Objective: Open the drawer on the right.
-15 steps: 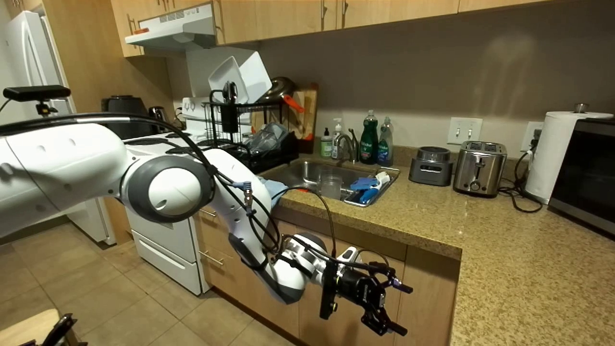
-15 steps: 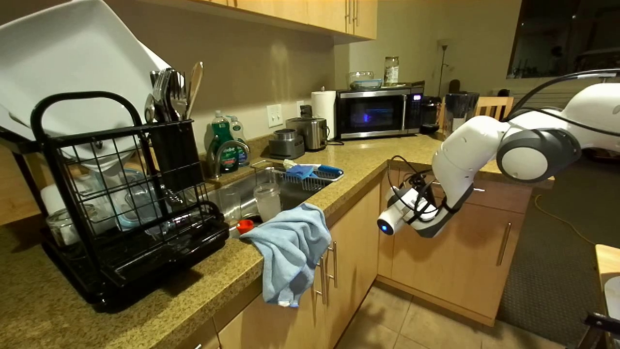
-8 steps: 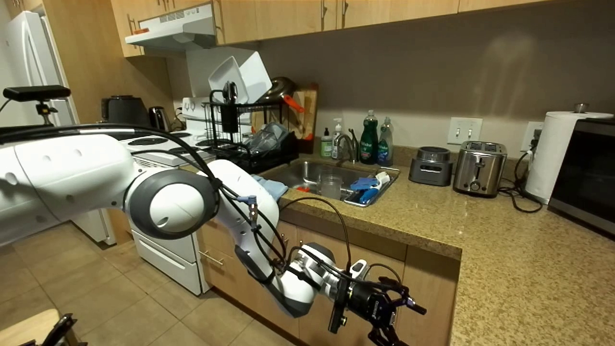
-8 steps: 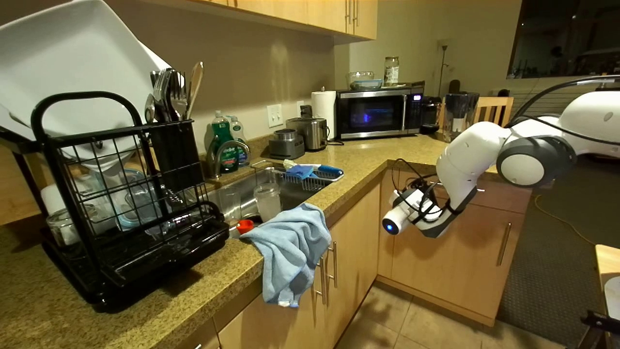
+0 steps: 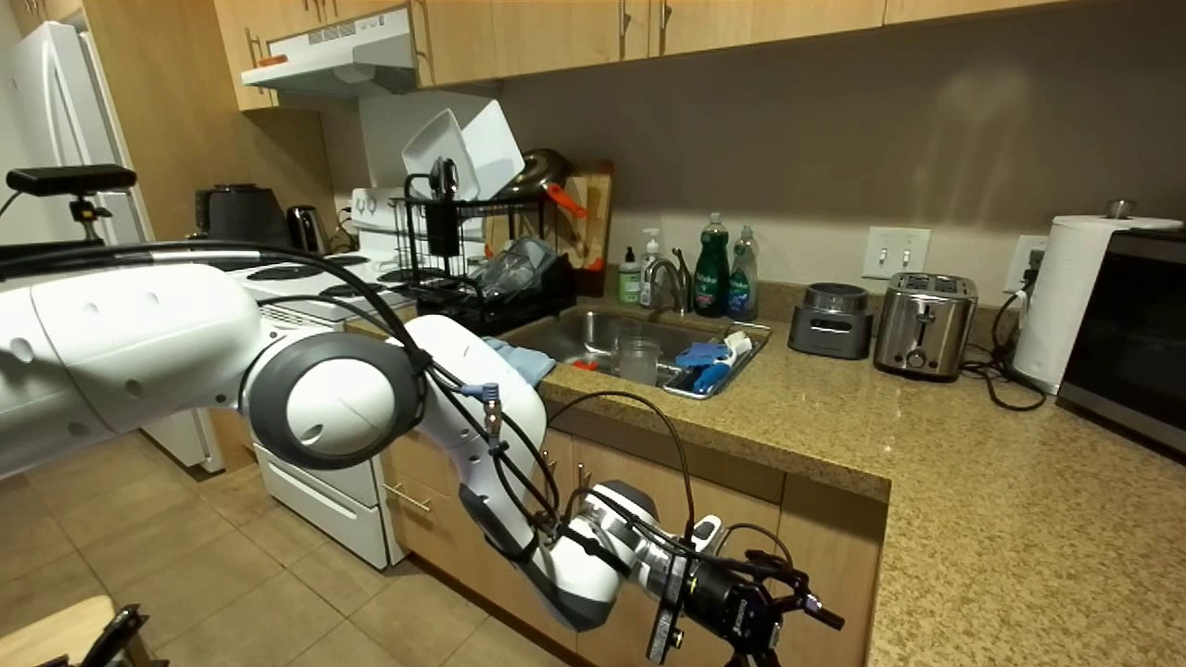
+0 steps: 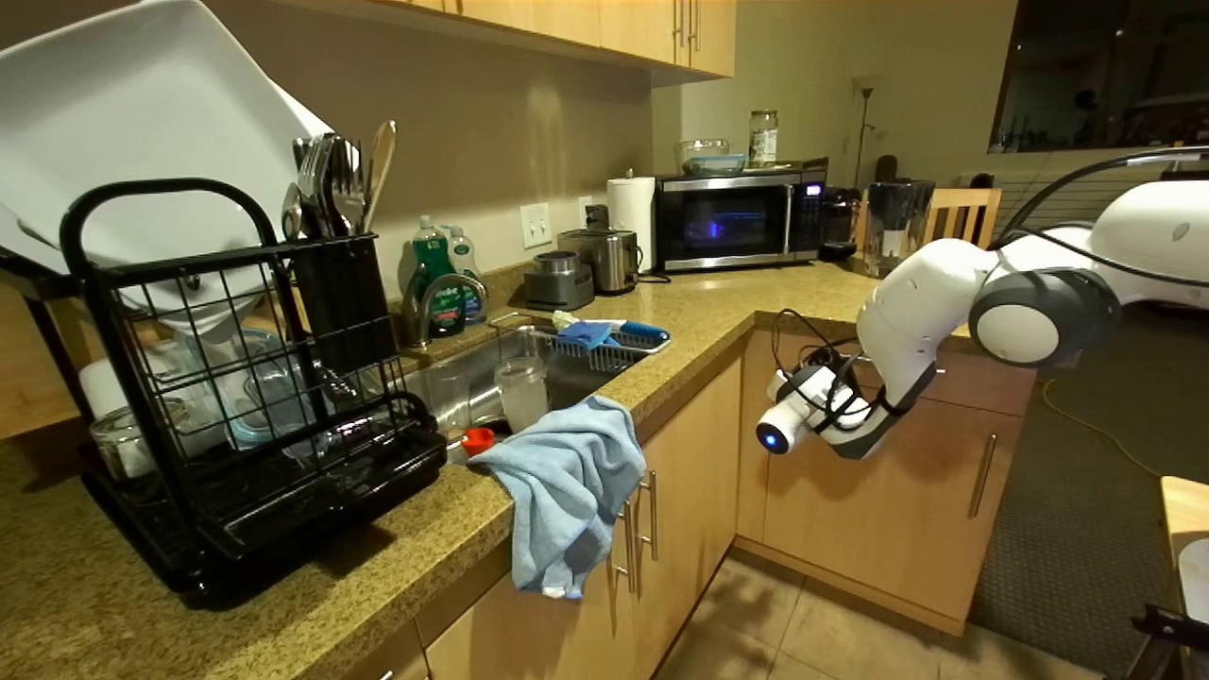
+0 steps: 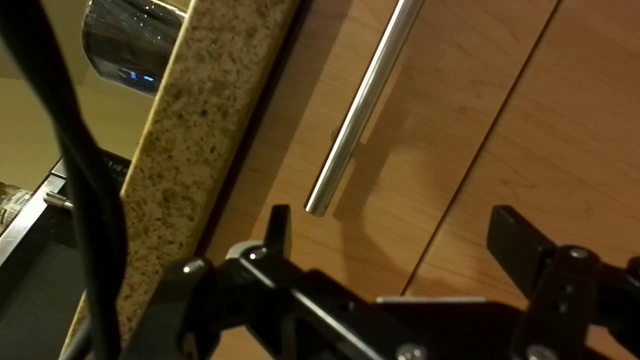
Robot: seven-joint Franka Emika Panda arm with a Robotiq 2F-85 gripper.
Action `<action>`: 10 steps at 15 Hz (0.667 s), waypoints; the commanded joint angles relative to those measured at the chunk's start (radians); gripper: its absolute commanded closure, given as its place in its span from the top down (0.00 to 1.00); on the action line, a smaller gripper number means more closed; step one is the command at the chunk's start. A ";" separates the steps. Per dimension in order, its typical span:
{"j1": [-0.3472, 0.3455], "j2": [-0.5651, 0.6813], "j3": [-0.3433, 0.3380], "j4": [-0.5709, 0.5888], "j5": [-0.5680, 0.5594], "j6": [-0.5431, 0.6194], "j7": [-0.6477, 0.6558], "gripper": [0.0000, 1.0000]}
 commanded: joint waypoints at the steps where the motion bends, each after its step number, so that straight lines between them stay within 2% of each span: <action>1: -0.002 -0.018 -0.010 -0.041 -0.021 0.029 -0.007 1.00; 6: 0.011 -0.045 -0.015 -0.091 -0.001 -0.009 0.021 1.00; 7: 0.000 0.000 -0.009 -0.024 0.000 -0.004 0.001 1.00; 10: 0.000 0.001 -0.007 -0.023 0.000 -0.005 0.001 1.00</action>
